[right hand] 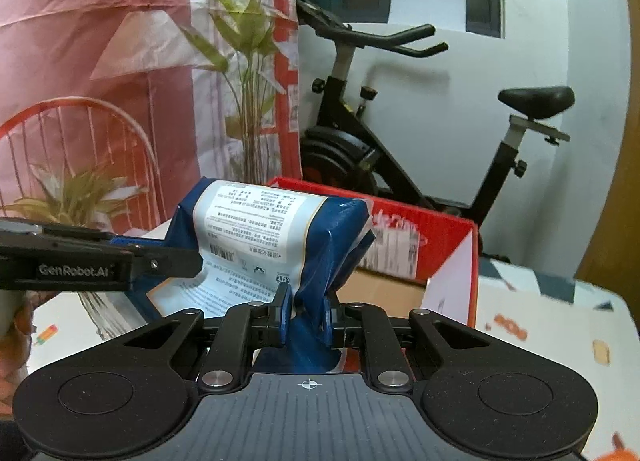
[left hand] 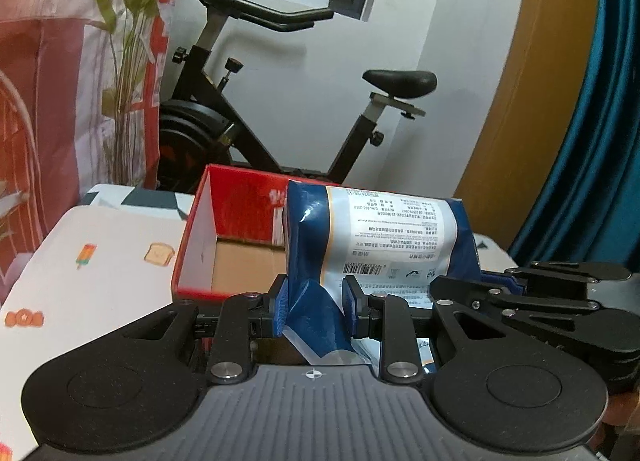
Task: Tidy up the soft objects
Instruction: 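Carry the blue-and-white package with the left gripper over the red box, then lower the package into the red box and open the left gripper, then move the left tool to the white mask bag and close on it, then lift the white mask bag with the left gripper above the table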
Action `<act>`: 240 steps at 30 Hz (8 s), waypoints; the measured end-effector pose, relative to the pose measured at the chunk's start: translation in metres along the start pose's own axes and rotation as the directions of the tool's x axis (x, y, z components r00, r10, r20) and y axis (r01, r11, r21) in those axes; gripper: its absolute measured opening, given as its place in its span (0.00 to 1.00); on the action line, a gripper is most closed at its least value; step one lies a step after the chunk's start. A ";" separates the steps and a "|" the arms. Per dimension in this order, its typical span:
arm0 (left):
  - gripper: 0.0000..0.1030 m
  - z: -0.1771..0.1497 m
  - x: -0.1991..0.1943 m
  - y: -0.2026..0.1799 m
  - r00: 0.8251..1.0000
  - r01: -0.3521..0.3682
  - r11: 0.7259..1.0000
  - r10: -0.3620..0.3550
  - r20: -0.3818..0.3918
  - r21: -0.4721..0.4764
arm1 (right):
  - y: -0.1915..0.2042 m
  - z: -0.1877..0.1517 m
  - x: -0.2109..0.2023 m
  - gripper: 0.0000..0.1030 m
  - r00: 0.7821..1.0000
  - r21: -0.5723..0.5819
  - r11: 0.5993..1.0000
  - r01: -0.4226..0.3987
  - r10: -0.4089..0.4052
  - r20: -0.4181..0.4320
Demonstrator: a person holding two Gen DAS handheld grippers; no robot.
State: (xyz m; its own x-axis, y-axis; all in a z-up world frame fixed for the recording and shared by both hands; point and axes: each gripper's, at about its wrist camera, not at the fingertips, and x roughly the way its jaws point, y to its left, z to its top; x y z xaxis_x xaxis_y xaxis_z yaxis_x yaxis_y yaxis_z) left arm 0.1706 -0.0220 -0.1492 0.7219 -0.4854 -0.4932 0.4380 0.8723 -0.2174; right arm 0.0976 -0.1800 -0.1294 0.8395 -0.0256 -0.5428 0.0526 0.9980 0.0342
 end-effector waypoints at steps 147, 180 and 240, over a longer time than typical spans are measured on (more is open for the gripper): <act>0.74 -0.117 -0.008 0.033 0.960 -0.179 0.983 0.167 -0.226 -0.035 | -0.001 -0.148 0.033 1.00 0.975 0.204 0.972 0.117 -0.074 -0.209; 0.81 -0.124 0.002 0.041 0.957 -0.176 0.982 0.155 -0.246 -0.064 | 0.021 -0.141 0.017 0.62 0.989 0.088 0.991 0.097 -0.086 -0.117; 0.49 -0.103 -0.042 0.034 0.989 -0.146 0.988 0.143 -0.042 -0.056 | 0.023 -0.126 -0.006 0.35 0.995 0.050 0.994 0.099 -0.097 -0.032</act>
State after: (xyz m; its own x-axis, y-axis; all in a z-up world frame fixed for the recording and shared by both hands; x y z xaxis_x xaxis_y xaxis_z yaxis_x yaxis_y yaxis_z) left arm 0.1000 0.0340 -0.2229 0.7543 -0.3524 -0.5540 0.2974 0.9356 -0.1902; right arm 0.0256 -0.1496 -0.2306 0.8127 -0.1207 -0.5700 0.1625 0.9865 0.0227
